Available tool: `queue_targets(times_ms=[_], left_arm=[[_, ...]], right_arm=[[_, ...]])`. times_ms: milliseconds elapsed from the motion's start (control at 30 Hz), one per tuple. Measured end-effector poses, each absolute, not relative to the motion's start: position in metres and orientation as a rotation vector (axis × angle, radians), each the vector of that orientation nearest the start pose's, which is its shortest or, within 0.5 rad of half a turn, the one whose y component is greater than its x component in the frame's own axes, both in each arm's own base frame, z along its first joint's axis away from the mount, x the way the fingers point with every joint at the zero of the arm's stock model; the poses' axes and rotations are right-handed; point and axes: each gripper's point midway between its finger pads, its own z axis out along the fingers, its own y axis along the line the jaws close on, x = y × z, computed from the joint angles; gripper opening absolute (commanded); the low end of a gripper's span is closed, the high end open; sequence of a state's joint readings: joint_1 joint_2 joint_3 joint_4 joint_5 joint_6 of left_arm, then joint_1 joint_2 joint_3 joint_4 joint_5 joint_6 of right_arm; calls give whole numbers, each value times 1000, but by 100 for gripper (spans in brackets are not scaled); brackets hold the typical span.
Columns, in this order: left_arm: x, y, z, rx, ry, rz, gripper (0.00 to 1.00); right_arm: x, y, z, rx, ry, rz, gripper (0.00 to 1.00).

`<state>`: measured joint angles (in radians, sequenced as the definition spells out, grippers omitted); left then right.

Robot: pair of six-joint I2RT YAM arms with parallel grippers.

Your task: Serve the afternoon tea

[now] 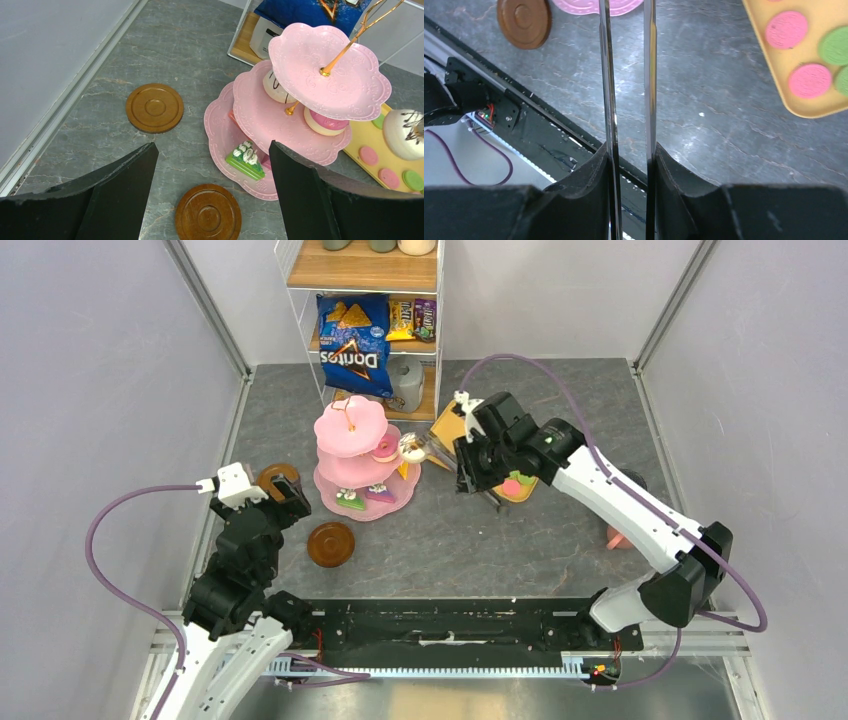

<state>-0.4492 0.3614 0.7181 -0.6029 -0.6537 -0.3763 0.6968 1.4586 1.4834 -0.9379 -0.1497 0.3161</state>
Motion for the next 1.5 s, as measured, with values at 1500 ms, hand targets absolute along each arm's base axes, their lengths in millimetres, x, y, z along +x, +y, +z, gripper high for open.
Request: queue_targets(times_ms=[1500], left_arm=[[210,4,257,-390,1721,-2,90]], right_arm=[[235,398,178,-665,2479,715,40]])
